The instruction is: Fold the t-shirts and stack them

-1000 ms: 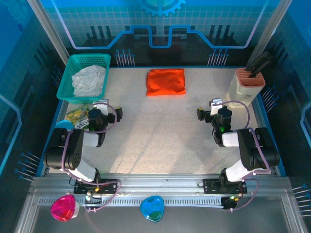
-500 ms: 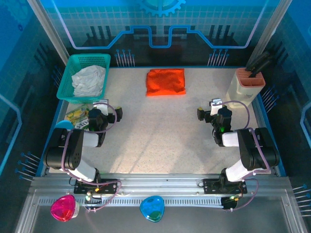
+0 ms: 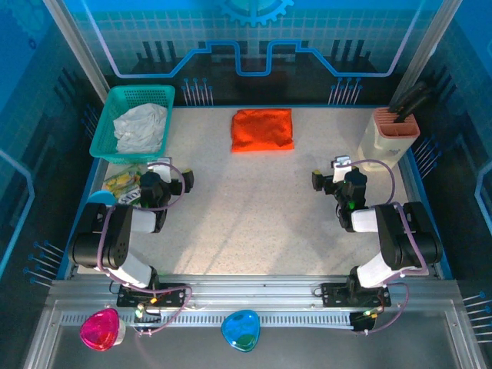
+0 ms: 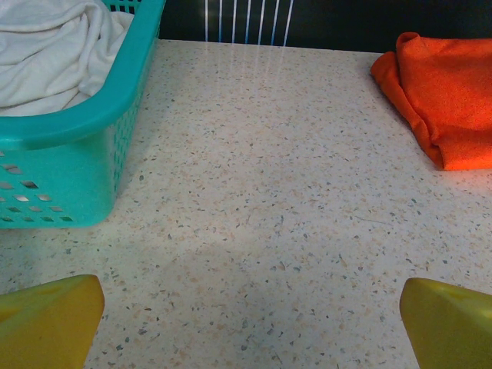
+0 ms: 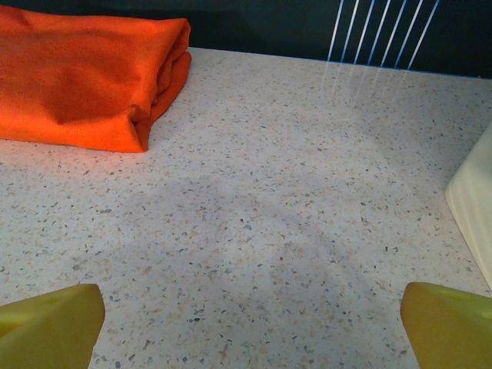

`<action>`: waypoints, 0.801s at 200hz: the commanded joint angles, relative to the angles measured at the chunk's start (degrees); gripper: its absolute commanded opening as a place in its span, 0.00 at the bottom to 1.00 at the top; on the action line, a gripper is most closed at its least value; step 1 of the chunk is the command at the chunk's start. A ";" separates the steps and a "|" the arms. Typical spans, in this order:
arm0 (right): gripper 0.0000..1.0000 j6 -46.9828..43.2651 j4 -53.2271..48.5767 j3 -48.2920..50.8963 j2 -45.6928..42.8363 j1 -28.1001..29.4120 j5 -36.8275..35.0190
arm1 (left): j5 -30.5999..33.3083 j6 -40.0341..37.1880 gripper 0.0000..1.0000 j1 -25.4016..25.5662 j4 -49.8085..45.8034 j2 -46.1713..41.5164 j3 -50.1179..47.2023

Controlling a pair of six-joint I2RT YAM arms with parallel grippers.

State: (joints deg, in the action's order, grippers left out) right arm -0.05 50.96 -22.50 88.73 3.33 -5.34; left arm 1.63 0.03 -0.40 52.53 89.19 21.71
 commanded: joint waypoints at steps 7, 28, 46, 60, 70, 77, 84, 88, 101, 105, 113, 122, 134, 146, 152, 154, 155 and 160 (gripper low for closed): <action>1.00 -0.27 0.19 -0.34 -0.31 0.38 0.60 | -1.10 -0.21 0.99 -0.01 0.04 -0.29 0.30; 1.00 -0.22 0.19 -0.32 -0.31 0.36 0.69 | -1.16 -0.21 0.99 0.00 0.05 -0.33 0.30; 1.00 -0.20 0.19 -0.34 -0.31 0.37 0.69 | -1.08 -0.21 0.99 0.01 0.03 -0.30 0.31; 1.00 -0.25 0.18 -0.27 -0.31 0.39 0.68 | -1.17 -0.21 0.99 0.03 0.11 -0.33 0.30; 1.00 -0.16 0.19 -0.27 -0.31 0.40 0.63 | -1.19 -0.12 0.99 -0.03 -0.06 -0.32 0.32; 1.00 -0.22 0.19 -0.28 -0.31 0.38 0.67 | -1.19 -0.12 0.99 -0.03 -0.01 -0.26 0.30; 1.00 -0.22 0.19 -0.32 -0.31 0.36 0.67 | -1.17 -0.18 1.00 -0.04 -0.02 -0.33 0.32; 1.00 -0.17 0.15 -0.35 -0.31 0.38 0.69 | -1.19 -0.21 1.00 -0.02 -0.04 -0.24 0.34; 1.00 -0.22 0.19 -0.32 -0.35 0.36 0.65 | -1.19 -0.28 0.99 -0.04 0.00 -0.32 0.27; 1.00 -0.20 0.19 -0.35 -0.31 0.36 0.66 | -1.19 -0.21 0.99 -0.04 -0.03 -0.29 0.34; 1.00 -0.21 0.19 -0.33 -0.31 0.36 0.64 | -1.24 -0.21 1.00 -0.07 -0.06 -0.25 0.34; 1.00 -0.29 0.19 -0.26 -0.31 0.37 0.64 | -1.19 -0.21 0.99 -0.03 -0.01 -0.33 0.39; 1.00 -0.22 0.17 -0.28 -0.32 0.36 0.67 | -1.19 -0.21 1.00 -0.04 0.00 -0.32 0.33; 1.00 -0.29 0.19 -0.27 -0.31 0.36 0.64 | -1.19 -0.21 1.00 -0.04 -0.01 -0.31 0.34; 1.00 -0.24 0.19 -0.30 -0.31 0.36 0.67 | -1.11 -0.21 1.00 0.01 0.01 -0.29 0.30; 1.00 -0.41 0.19 -0.38 -0.31 0.36 0.79 | -1.10 -0.21 1.00 0.04 0.02 -0.32 0.33; 1.00 -0.49 0.19 -0.37 -0.31 0.40 0.96 | -1.15 -0.25 1.00 0.05 -0.02 -0.32 0.34; 1.00 -1.18 0.22 -0.40 -0.39 0.48 2.57 | -1.11 -0.25 0.99 0.02 0.00 -0.32 0.35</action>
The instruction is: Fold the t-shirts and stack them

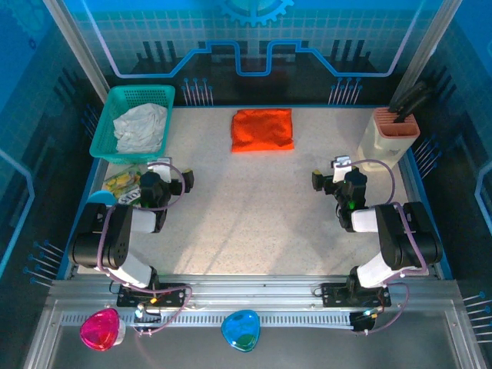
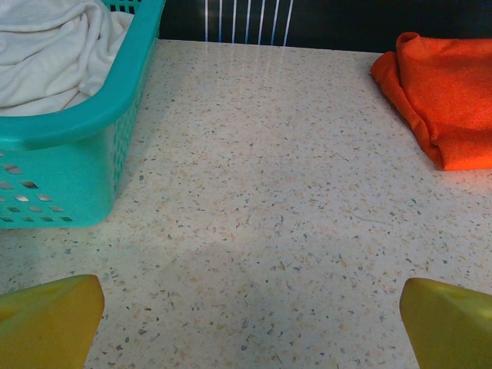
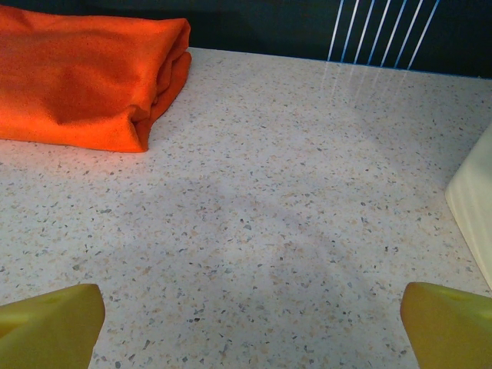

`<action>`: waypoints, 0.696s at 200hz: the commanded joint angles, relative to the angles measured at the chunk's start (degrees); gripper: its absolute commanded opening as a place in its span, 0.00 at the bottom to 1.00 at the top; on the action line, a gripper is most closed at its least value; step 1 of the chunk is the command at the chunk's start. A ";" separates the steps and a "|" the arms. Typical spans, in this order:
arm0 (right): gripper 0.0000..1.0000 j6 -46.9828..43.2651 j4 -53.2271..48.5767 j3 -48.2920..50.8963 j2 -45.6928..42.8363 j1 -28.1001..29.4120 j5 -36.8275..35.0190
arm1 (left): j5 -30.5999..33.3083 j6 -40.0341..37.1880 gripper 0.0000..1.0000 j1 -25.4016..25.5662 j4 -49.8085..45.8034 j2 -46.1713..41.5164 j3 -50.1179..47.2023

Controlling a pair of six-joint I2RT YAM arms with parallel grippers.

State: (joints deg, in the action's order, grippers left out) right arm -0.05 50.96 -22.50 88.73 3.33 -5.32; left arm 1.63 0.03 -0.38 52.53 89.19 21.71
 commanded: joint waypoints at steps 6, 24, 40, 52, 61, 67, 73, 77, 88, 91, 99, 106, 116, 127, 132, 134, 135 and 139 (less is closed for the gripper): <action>1.00 -2.16 0.38 -0.12 -1.32 0.45 4.84 | -1.11 -0.21 0.99 -0.04 0.01 -0.35 0.32; 1.00 -2.54 -12.36 -1.35 -14.04 0.83 5.11 | -1.22 -0.21 0.99 0.02 -0.04 -0.30 0.32; 1.00 -0.16 -11.14 3.12 -24.82 1.63 2.02 | -1.21 -0.25 0.99 -0.02 0.01 -0.32 0.33; 1.00 0.32 -7.10 6.21 -26.53 1.31 0.09 | -1.25 -0.25 0.99 0.01 -0.04 -0.31 0.35; 1.00 -0.50 -7.20 6.53 -24.32 0.53 -0.75 | -1.19 -0.21 0.99 -0.04 -0.06 -0.30 0.37; 1.00 -0.38 -6.94 6.68 -21.95 -0.07 -0.73 | -1.19 -0.21 1.00 -0.01 -0.04 -0.33 0.39; 1.00 0.57 -4.82 7.36 -18.90 -0.56 -0.34 | -1.12 -0.25 0.99 0.01 -0.07 -0.27 0.32; 1.00 1.72 -1.11 8.16 -16.37 -0.75 0.07 | -1.22 -0.26 0.99 0.03 -0.04 -0.33 0.32; 1.00 0.07 8.18 9.93 -11.75 -0.20 2.35 | -1.12 -0.29 1.00 0.03 0.02 -0.32 0.33; 1.00 -0.33 9.68 9.83 -10.46 0.32 1.26 | -1.15 -0.23 1.00 0.03 -0.02 -0.33 0.32; 1.00 -0.35 12.43 9.51 -6.74 0.96 -1.10 | -1.14 -0.29 0.99 0.03 0.01 -0.28 0.32; 1.00 0.26 14.79 8.76 -2.41 0.77 -1.65 | -1.14 -0.29 0.99 0.03 -0.06 -0.28 0.34; 1.00 0.28 20.07 7.50 2.14 0.36 -1.36 | -1.15 -0.22 0.99 0.03 -0.04 -0.32 0.33; 1.00 0.96 5.56 4.49 -2.55 -0.06 -0.58 | -1.05 -0.26 0.99 0.03 -0.02 -0.26 0.30; 1.00 1.20 2.89 2.94 -2.30 -0.45 0.16 | -1.16 -0.21 1.00 0.03 -0.05 -0.29 0.29; 1.00 1.15 3.04 2.71 -1.75 -0.57 0.58 | -1.18 -0.25 1.00 0.03 -0.04 -0.32 0.29; 1.00 1.09 3.38 2.46 -1.47 -0.63 0.71 | -1.10 -0.28 1.00 0.03 -0.01 -0.32 0.32; 1.00 0.87 4.80 2.07 -0.21 -0.69 1.06 | -1.10 -0.25 1.00 0.03 0.05 -0.26 0.34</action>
State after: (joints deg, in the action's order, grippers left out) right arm 0.05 54.74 -14.85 89.01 3.62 -5.10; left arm 1.63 0.03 -0.36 52.53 89.19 21.71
